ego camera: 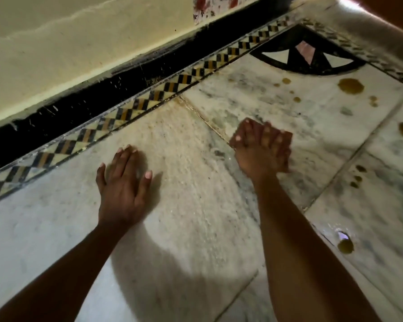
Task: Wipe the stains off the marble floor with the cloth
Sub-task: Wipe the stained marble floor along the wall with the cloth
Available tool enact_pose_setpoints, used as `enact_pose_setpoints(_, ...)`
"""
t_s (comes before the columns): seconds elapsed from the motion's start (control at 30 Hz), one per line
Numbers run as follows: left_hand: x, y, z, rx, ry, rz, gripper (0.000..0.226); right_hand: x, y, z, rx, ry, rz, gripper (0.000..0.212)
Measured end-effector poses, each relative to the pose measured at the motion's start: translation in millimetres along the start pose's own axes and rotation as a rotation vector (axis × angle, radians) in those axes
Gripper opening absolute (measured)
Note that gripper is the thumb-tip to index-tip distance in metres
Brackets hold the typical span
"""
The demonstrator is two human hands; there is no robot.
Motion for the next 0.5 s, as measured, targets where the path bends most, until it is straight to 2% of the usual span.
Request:
enact_pose_setpoints(0.1, 2, -12, -9, -0.068, -0.019, 0.003, 0.073, -16, -18, 23, 0.304, -0.137, 0.122, 0.064)
enact_pose_setpoints(0.17, -1, -46, -31, -0.114, -0.079, 0.018, 0.073, -20, -71, -2, 0.47, -0.214, 0.089, 0.064)
enact_pose_setpoints(0.2, -6, -70, -43, -0.091, -0.127, 0.023, 0.072, -18, -94, -22, 0.49, -0.212, 0.065, 0.064)
enact_pose_setpoints(0.23, -12, -97, -61, -0.062, -0.152, 0.035, 0.071, -11, -111, -44, 0.46, -0.197, 0.049, 0.063)
enact_pose_setpoints(0.3, -30, -141, -101, -0.058, -0.091, 0.088, 0.071, 4, -113, -78, 0.283, -0.148, -0.003, 0.059)
enact_pose_setpoints(0.33, -38, -155, -114, -0.047, -0.028, 0.108, 0.072, 11, -104, -83, 0.191, -0.124, -0.045, 0.058)
enact_pose_setpoints(0.4, -49, -164, -125, -0.005, 0.106, 0.122, 0.074, 11, -81, -77, 0.031, -0.056, -0.02, 0.058)
enact_pose_setpoints(0.47, -52, -162, -128, 0.006, 0.172, 0.096, 0.074, 7, -57, -59, -0.006, -0.033, 0.045, 0.059)
enact_pose_setpoints(0.5, -52, -161, -127, -0.003, 0.187, 0.088, 0.073, 5, -52, -51, 0.055, -0.061, 0.049, 0.057)
Point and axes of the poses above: each hand's wrist, its own y-axis towards the middle knuckle, its own x-axis out of the back of the hand, z = x × y, the point moved 6 cm from there along y, towards the middle knuckle, and after that the axes turned 1 degree about x, right-handed, at the moved point
